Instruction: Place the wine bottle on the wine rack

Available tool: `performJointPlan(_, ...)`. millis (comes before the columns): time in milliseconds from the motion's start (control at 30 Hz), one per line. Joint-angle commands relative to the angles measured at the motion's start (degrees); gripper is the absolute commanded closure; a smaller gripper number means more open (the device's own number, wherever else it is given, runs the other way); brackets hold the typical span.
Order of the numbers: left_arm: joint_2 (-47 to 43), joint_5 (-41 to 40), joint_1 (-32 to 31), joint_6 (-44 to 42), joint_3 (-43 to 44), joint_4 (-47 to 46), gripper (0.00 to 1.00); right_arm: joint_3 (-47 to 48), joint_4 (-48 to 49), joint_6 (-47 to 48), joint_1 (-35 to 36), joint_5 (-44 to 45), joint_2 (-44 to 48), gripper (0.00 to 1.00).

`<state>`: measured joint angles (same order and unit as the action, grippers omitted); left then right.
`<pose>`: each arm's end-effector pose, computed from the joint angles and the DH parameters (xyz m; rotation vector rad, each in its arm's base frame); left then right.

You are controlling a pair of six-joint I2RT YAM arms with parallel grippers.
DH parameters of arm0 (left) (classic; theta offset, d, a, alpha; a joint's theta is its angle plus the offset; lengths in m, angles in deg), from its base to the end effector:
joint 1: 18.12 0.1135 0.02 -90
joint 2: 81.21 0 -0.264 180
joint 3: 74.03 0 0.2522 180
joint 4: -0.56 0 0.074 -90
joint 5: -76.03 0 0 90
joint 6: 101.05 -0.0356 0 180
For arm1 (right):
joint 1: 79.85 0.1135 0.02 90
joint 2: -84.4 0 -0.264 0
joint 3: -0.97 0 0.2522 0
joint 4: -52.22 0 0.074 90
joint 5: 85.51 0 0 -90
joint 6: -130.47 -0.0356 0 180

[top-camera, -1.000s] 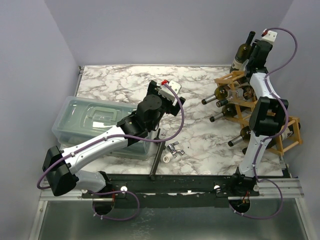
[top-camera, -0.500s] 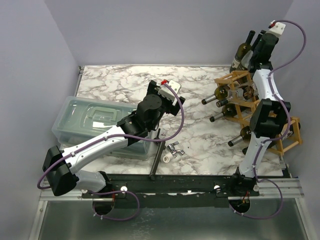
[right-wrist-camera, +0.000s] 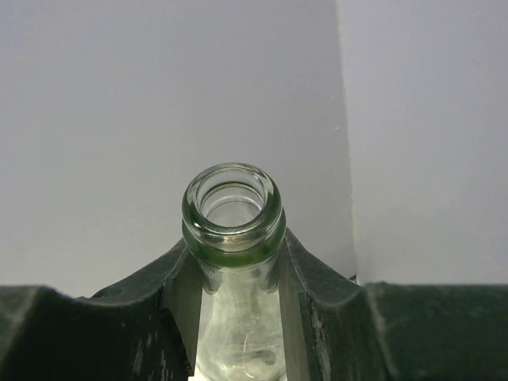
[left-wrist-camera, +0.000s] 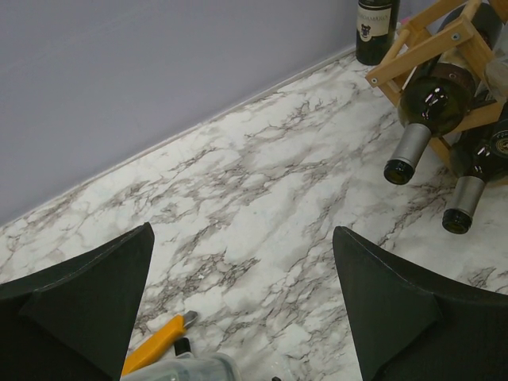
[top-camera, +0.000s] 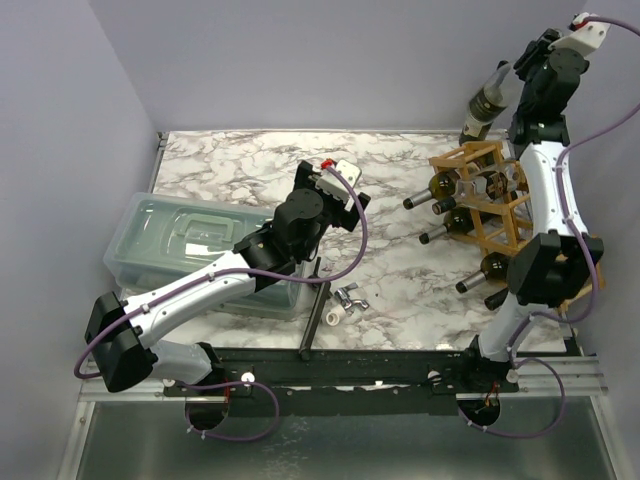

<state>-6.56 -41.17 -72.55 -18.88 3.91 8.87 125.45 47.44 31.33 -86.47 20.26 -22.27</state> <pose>0.1919 -0.2404 0.3733 0.5284 1.5669 -0.2262 0.4373 -0.0605 0.4680 0.4129 1.2891 -0.1478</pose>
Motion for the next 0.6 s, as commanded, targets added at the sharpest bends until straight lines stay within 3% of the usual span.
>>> performJointPlan(0, -1.8, 0.6, 0.2, 0.7, 0.2, -0.2, 0.04, -7.1, 12.7, -6.6, 0.7, -3.9, 13.7, 0.99)
performJointPlan(67, -2.2, 0.5, 0.0, 0.8, 0.1, -0.3, 0.04, -10.7, 16.2, -8.2, 0.8, -5.8, 16.6, 0.99)
performJointPlan(267, -2.3, -0.7, -1.9, -0.7, -0.5, -1.1, 0.04, -10.0, 14.6, -6.8, 0.8, -13.9, 22.4, 0.99)
performJointPlan(567, -2.8, -1.6, -3.0, -1.4, -0.9, -1.8, 0.04, -3.2, -1.1, 7.5, 0.8, -17.7, 30.0, 0.99)
